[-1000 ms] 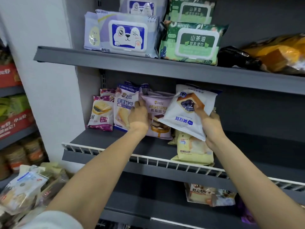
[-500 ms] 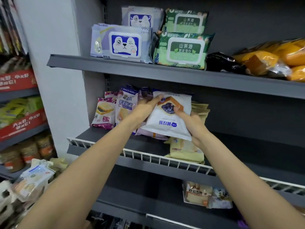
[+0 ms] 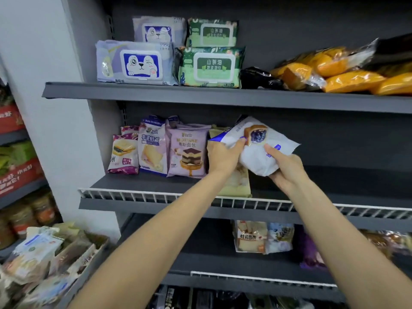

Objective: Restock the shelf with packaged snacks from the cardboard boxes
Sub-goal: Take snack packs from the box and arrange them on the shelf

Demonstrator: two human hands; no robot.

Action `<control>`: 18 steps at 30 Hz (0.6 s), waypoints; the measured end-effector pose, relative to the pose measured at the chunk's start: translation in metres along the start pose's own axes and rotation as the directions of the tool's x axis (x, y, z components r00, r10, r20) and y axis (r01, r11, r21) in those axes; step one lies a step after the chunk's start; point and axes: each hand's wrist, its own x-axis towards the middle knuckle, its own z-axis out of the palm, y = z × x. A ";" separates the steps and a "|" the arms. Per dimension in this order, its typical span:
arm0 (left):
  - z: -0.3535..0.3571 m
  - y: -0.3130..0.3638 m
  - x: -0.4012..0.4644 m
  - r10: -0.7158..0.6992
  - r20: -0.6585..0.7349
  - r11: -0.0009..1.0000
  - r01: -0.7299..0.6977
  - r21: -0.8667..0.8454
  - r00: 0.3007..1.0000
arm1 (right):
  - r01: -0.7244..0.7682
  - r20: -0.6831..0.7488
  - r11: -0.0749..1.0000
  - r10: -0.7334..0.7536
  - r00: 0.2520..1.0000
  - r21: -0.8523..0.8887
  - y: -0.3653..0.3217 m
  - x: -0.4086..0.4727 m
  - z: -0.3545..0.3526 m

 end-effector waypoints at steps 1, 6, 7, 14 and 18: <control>0.008 0.005 -0.003 0.045 -0.014 0.995 -0.044 0.093 0.999 | 0.025 -0.051 0.999 -0.026 0.998 -0.031 -0.009 0.008 -0.009; 0.056 0.022 0.006 0.329 -0.056 0.810 -0.251 0.530 0.943 | 0.140 -0.095 0.956 -0.169 0.981 -0.258 -0.050 0.053 -0.056; 0.070 0.025 0.012 0.319 -0.008 0.802 -0.265 0.535 0.948 | 0.144 -0.093 0.936 -0.182 0.979 -0.321 -0.057 0.066 -0.066; 0.142 0.002 0.052 0.112 0.230 0.736 -0.236 0.634 0.967 | 0.268 0.225 0.246 -0.189 0.956 -0.932 -0.083 0.153 -0.093; 0.158 -0.016 0.067 -0.041 0.247 0.809 -0.112 0.577 0.968 | 0.427 0.428 0.054 -0.002 0.904 -0.902 -0.072 0.200 -0.080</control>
